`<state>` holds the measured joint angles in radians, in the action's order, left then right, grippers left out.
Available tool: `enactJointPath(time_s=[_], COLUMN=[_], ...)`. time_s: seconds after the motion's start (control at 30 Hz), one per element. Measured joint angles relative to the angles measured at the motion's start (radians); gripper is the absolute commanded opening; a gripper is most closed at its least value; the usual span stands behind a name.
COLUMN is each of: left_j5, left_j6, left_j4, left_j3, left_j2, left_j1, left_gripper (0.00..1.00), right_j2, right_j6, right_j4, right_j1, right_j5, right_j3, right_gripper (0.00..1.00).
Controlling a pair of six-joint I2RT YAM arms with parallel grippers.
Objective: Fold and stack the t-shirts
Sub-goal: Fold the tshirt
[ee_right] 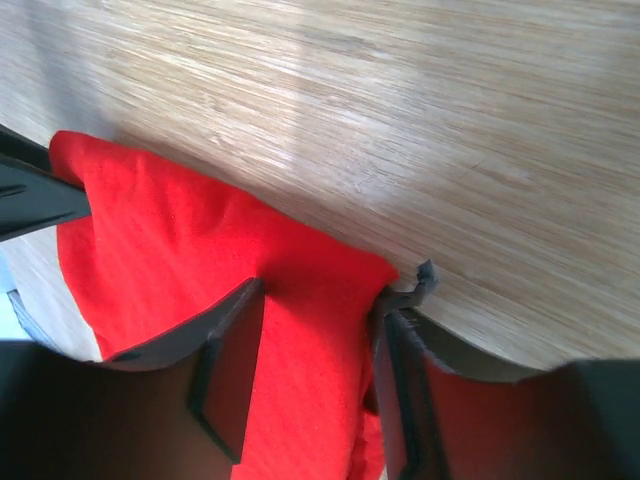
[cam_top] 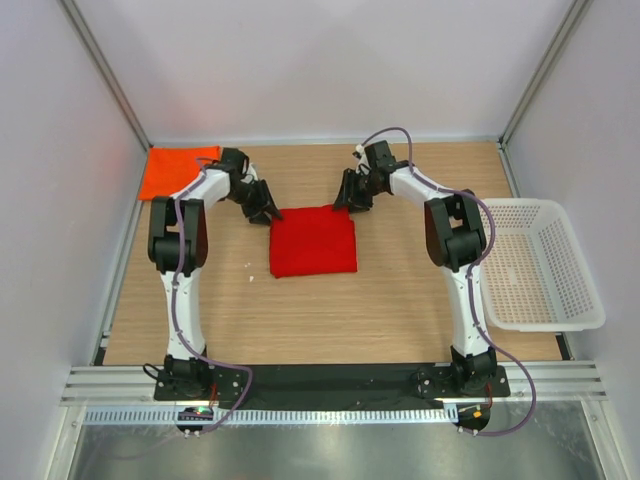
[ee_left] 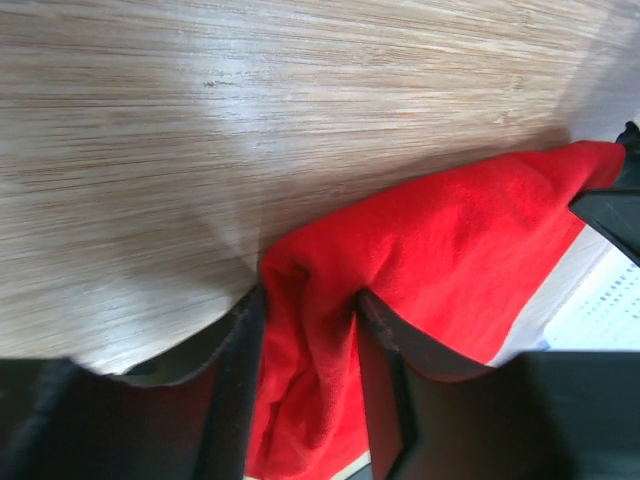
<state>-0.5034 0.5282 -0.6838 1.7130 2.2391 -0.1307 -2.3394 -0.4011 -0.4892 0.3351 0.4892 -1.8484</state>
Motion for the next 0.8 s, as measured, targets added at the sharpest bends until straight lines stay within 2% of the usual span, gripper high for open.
enactJointPath(time_s=[0.03,0.07,0.3,0.5,0.6,0.67,0.8], left_j5=[-0.006,-0.011,-0.024,-0.045,-0.051,-0.057,-0.058], left_j6=[0.005,0.009,0.019,0.040,0.041,0.041,0.044], left_j4=[0.002,0.003,0.011,0.014,0.015,0.016,0.013], left_j3=[0.000,0.000,0.000,-0.014,-0.034,-0.044,-0.055], left_j2=[0.005,0.006,-0.003,-0.040,-0.060,-0.068,-0.071], left_j1=[0.000,0.000,0.000,0.000,0.000,0.000,0.000], left_gripper=[0.34,0.32,0.18,0.14,0.15,0.20,0.38], right_j2=[0.000,0.000,0.017,0.124,0.193,0.236,0.266], right_j6=[-0.013,-0.025,-0.107,-0.150,-0.172,-0.190,-0.208], right_j4=[0.009,0.016,0.022,-0.041,-0.068,-0.077,-0.090], right_j1=[0.000,0.000,0.000,0.000,0.000,0.003,0.006], right_j5=[0.004,0.008,0.009,-0.036,-0.064,-0.084,-0.136], right_j3=[0.005,0.011,0.024,0.060,0.093,0.130,0.193], right_gripper=[0.41,0.30,0.02,0.01,0.01,0.01,0.01])
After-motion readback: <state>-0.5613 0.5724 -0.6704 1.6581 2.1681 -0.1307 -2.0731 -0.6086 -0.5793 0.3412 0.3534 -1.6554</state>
